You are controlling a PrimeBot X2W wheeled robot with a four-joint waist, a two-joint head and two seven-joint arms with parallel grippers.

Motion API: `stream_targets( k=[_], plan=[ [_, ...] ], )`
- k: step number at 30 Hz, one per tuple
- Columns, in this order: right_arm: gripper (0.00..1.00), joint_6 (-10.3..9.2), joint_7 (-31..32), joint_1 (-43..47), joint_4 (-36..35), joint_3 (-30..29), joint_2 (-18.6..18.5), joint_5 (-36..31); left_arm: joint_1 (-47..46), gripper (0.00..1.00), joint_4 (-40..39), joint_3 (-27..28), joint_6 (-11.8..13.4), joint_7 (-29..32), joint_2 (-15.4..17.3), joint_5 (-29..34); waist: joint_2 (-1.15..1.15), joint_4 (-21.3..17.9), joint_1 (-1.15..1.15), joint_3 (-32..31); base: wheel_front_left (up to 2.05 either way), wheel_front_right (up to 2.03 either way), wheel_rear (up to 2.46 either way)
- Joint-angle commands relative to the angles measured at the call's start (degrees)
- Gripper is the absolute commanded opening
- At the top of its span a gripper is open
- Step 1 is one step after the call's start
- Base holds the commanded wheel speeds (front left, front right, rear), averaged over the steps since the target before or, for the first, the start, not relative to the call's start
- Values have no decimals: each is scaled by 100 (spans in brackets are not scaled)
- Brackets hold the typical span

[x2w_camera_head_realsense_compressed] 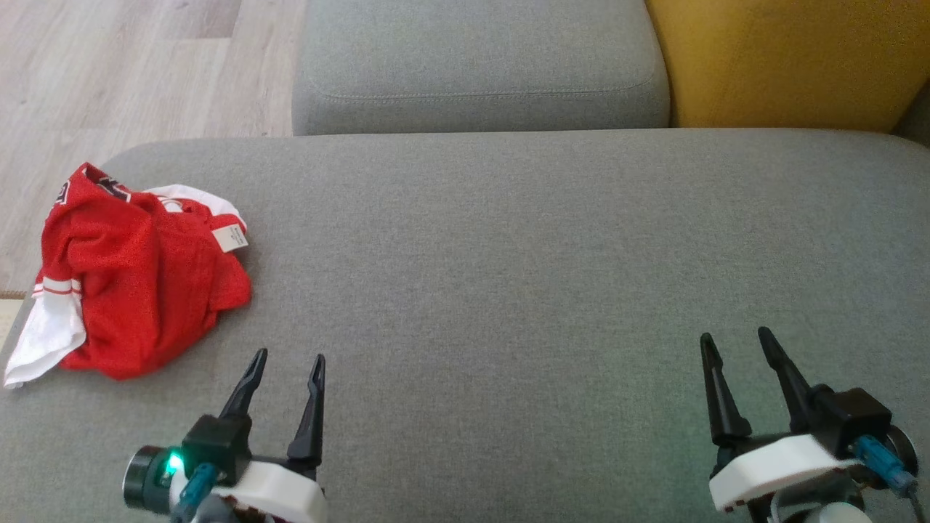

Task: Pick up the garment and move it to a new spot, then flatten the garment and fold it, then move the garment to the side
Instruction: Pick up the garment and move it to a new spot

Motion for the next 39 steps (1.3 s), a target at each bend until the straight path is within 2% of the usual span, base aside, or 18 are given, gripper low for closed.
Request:
stream_targets(
  k=[1,9,13,18,30,39],
  plan=[
    [100,44,-57,-151,-185,117,-29,-2,-243,100,-167,245,8,-72,10,-21,0,6,0,0,0,0,0],
    [100,44,-88,-160,-210,104,-29,18,-249,100,-167,271,4,-72,-17,-21,0,43,0,13,0,0,0],
    [100,44,-86,-143,-236,108,-29,20,-291,100,-138,296,18,-72,-66,-54,0,186,0,28,0,0,0],
    [100,44,-70,-126,-331,156,-29,56,-414,100,-171,349,50,-72,-125,-75,0,629,0,59,0,0,0],
    [100,44,-22,-171,-614,395,-29,166,-536,100,-286,621,84,-72,-119,-106,0,1995,0,47,0,0,0],
    [100,44,48,-147,-722,490,-29,156,-475,100,-316,779,120,-72,-139,-81,0,2410,0,32,0,0,0]
  ],
)
